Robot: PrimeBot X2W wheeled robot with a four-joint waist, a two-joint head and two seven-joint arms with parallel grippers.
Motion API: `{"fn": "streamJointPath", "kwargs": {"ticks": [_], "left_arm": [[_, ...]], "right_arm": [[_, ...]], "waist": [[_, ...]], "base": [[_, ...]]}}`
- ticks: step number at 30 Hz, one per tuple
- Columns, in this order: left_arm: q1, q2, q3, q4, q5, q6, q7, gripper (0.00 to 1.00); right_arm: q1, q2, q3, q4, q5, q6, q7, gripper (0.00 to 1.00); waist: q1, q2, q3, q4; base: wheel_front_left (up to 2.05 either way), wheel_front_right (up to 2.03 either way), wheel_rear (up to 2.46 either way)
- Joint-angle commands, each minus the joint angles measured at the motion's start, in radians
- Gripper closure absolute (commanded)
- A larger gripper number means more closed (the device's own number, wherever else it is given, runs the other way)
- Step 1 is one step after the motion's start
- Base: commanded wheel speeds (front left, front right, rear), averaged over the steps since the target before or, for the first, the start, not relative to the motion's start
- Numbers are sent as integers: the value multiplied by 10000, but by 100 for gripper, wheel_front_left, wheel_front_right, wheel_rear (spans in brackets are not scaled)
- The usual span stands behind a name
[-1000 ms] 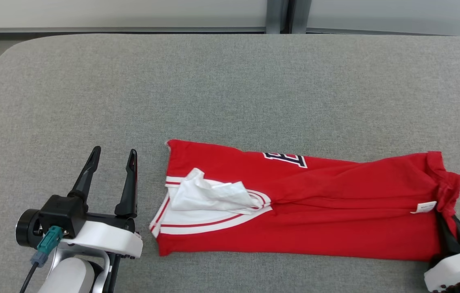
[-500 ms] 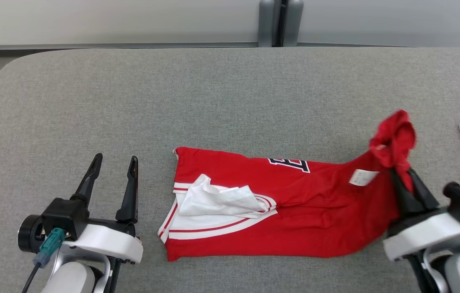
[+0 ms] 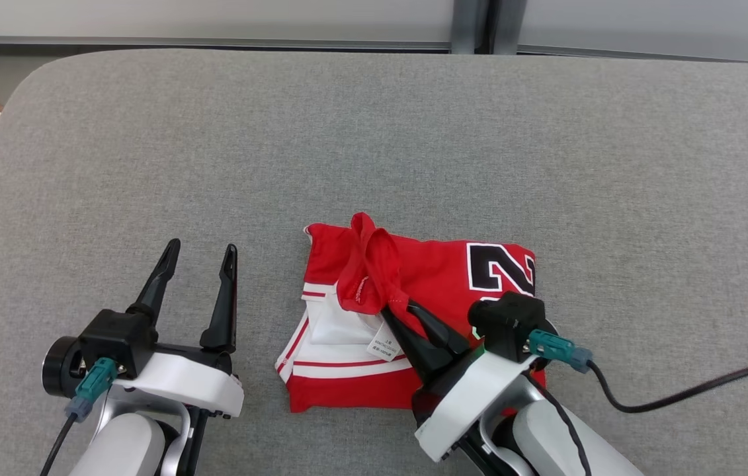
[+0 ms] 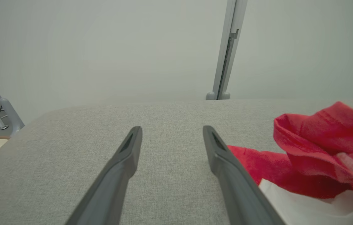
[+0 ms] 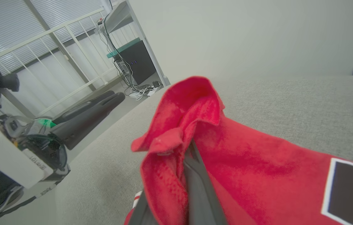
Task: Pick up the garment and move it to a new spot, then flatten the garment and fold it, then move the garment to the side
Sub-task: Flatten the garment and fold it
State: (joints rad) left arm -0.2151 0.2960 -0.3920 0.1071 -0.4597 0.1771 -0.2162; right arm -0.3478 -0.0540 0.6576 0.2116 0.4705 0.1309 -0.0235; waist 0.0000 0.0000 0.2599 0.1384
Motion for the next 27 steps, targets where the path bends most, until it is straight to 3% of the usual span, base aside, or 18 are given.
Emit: {"fn": "streamJointPath", "kwargs": {"ticks": [1,6,7,8,9,13,17,21,22,27], "left_arm": [[-200,-16,3,35,-10,-41,-79,0],[-251,-73,-55,202,-10,-81,-123,0],[-268,-90,-77,242,0,-61,-136,0],[-297,-109,-96,263,14,-64,-141,0],[-335,-114,-113,283,31,-65,-154,0],[-421,-130,-127,362,77,-46,-209,0],[-388,-125,-39,386,51,7,-263,0],[-219,-43,91,313,17,127,-310,0],[-219,-43,91,313,17,127,-310,0],[5,53,213,189,-8,268,-330,0]], "right_arm": [[-240,-13,175,292,146,-5,-176,100],[-925,5,1062,1340,937,-3,-831,100],[-1055,6,1244,1578,1016,-3,-894,65],[-1172,22,1375,1724,1189,-3,-1007,13],[-1344,18,1492,1882,1233,-3,-1092,0],[-1827,19,1824,2104,1466,-3,-1687,0],[-2131,12,1414,1958,1245,-3,-2175,0],[-1923,-10,-379,1715,274,-3,-2366,0],[-1923,-10,-379,1715,274,-3,-2366,0],[-1052,-558,-2419,1059,-805,-3,-2400,0]], "waist": [[0,0,88,133],[0,0,197,319],[0,0,214,337],[0,0,236,356],[0,0,253,374],[0,0,265,395],[0,0,185,295],[0,0,37,76],[0,0,37,76],[0,0,-154,-180]], "base": [[0,0,0],[0,0,0],[0,0,0],[0,0,0],[0,0,0],[0,0,0],[0,0,0],[0,0,0],[0,0,0],[0,0,0]]}}
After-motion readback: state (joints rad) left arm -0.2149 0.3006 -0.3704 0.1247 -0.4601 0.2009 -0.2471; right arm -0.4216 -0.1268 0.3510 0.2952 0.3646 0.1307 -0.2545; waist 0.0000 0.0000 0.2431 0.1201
